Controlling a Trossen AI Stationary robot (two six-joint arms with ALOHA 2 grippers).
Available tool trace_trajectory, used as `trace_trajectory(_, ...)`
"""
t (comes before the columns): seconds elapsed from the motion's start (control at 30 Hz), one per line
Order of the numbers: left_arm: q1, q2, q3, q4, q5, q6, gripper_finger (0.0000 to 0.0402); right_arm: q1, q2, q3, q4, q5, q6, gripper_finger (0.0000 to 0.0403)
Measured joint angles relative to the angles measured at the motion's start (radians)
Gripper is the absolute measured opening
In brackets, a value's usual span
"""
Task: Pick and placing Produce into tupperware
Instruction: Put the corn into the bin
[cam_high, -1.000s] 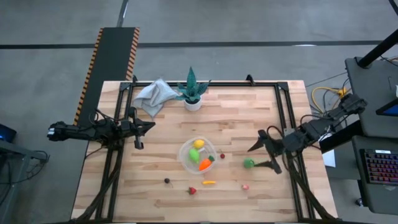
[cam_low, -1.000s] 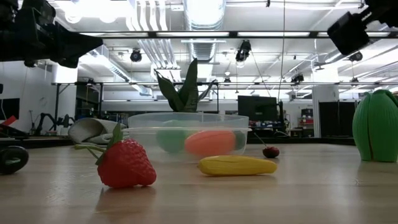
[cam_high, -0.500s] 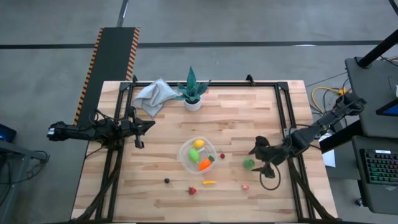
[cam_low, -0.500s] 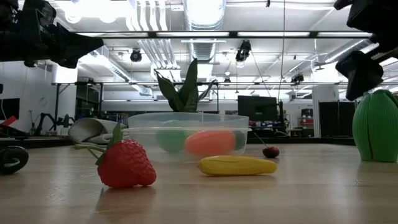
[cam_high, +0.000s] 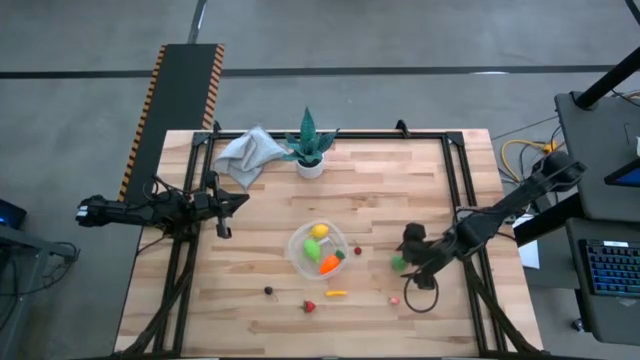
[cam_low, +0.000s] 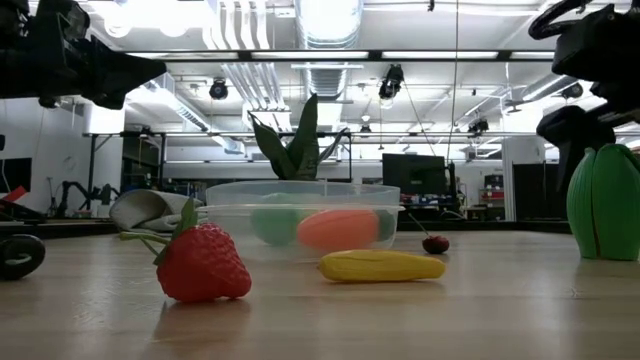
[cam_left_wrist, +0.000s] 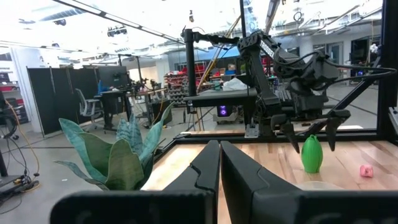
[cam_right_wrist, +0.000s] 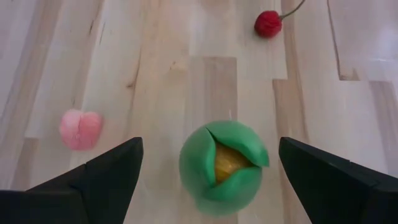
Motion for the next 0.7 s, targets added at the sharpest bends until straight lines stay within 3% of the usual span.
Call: trace_trajectory(0.7,0.000,0.000,0.000,-0.001,-0.001,0.000,0.0000,-0.002,0.152,0.000,0.070,0.027,0.008,0.0368)
